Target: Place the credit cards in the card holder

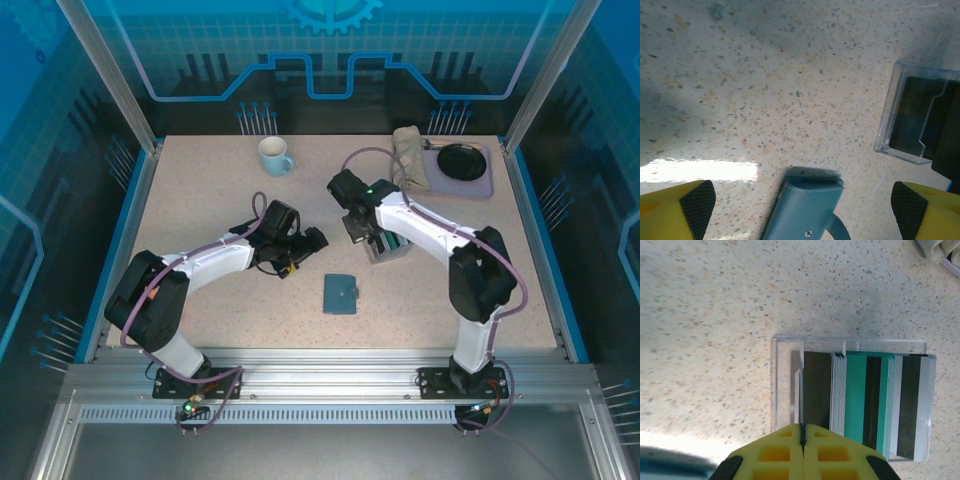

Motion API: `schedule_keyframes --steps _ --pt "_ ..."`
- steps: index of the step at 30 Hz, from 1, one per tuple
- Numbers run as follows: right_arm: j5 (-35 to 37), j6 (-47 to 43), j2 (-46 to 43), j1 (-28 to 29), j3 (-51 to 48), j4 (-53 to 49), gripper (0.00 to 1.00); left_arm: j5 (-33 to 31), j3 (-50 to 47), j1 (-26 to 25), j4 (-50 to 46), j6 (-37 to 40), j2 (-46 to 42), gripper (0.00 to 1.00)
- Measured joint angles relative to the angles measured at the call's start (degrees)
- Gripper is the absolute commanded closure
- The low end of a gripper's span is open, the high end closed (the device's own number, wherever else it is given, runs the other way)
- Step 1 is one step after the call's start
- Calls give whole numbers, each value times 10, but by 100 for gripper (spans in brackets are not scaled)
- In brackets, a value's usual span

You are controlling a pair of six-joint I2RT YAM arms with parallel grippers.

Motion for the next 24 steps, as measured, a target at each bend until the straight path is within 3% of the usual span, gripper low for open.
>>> schedule_keyframes --steps 5,12,18,24 --pt "-93 27 -91 -22 -45 15 98 42 -19 0 60 0 -27 8" --pt "-321 123 -270 -110 -155 124 98 134 -43 0 193 -12 -62 10" --pt "-470 209 -313 -154 -219 216 97 200 -46 0 305 -53 -63 12" --pt "-549 264 -313 -165 -246 274 96 241 -40 0 355 -78 -63 35"
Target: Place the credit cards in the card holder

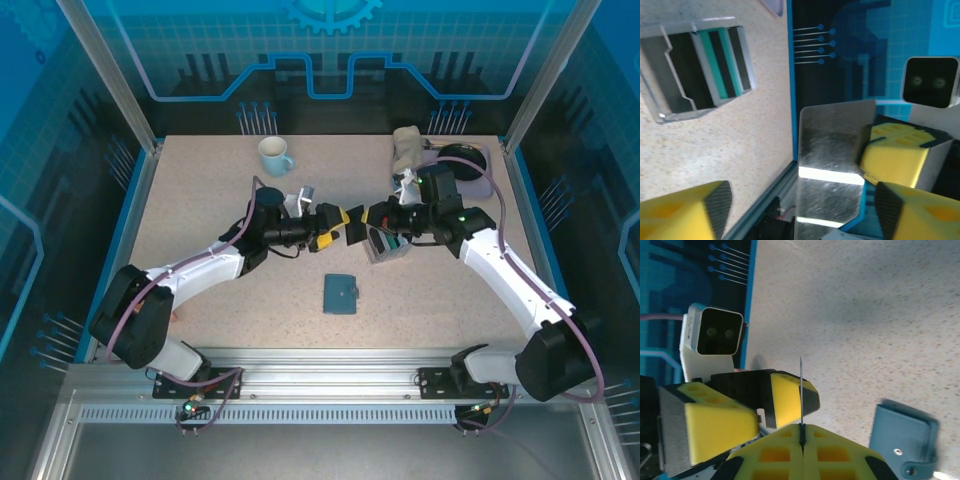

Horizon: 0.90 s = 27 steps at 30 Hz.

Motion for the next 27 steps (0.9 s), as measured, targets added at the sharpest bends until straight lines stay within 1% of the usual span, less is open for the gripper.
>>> schedule_keyframes --steps 1,5,6,7,9,12,14,21,26,27 --pt "-6 5 0 -1 -2 7 96 3 2 0 4 -1 0 38" --pt "-24 26 -2 -2 -14 30 95 12 3 0 20 -8 0 57" --pt "-28 30 -2 -2 -18 34 95 14 3 0 26 -12 0 64" --pt "-31 33 -2 -2 -20 37 94 14 3 0 31 -14 0 68" --pt "-35 38 -2 -6 -24 45 92 14 3 1 32 -17 -1 83" --pt "-49 49 -3 -14 -34 61 91 14 3 2 26 -13 -4 93" --pt "-59 57 -3 -18 -46 71 86 15 3 2 24 -7 -12 100" --pt "-119 65 -3 -25 -60 93 74 28 3 2 17 3 -23 100" --pt "-147 63 -3 -31 -63 99 74 42 3 2 30 0 -23 100" --pt "-151 64 -3 -32 -63 102 76 43 3 2 33 -1 -23 100"
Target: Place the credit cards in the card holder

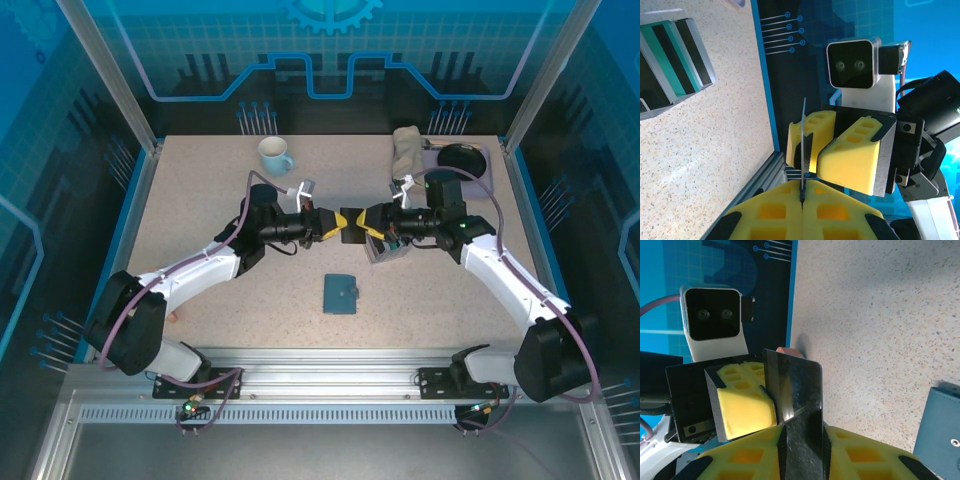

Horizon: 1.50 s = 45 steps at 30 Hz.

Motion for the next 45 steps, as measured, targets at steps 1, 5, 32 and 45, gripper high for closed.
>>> schedule_keyframes --steps 1,5,32,45 --pt "-3 0 0 0 0 2 79 2 0 0 1 0 0 100" --pt "-12 3 0 -4 -6 10 89 5 1 0 0 1 0 100" --pt "407 -60 68 243 7 -186 98 -235 -11 0 -411 106 -48 14" --pt "482 -34 61 239 -80 -189 97 -254 -29 -34 -426 115 -45 13"
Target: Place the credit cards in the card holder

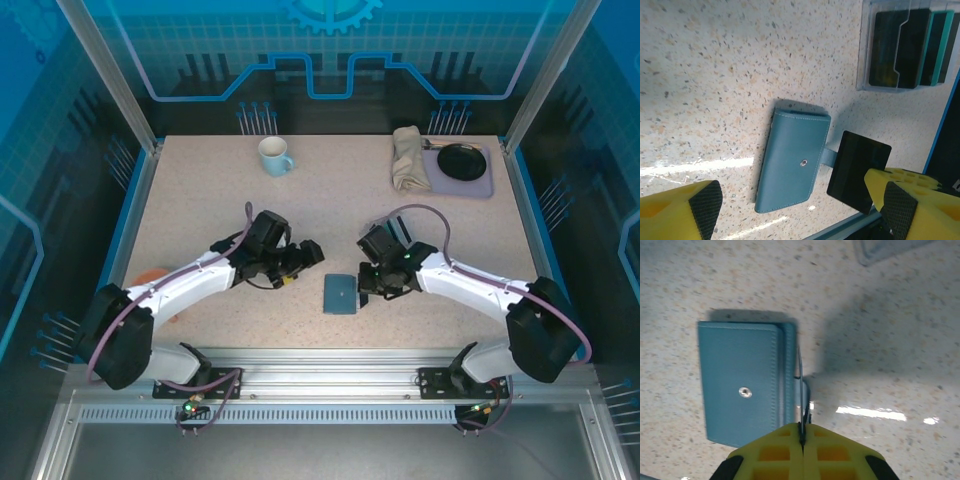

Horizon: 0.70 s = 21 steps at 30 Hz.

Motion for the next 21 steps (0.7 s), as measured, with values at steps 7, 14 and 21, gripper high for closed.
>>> schedule_keyframes --steps 7,14,21 --pt "-36 4 -16 -35 -48 45 97 -24 32 -50 -41 25 52 13" --pt "-108 15 -43 -73 -108 127 96 -88 127 -114 -123 52 123 28" --pt "-142 17 -43 -76 -112 176 96 -94 128 -119 -131 50 151 30"
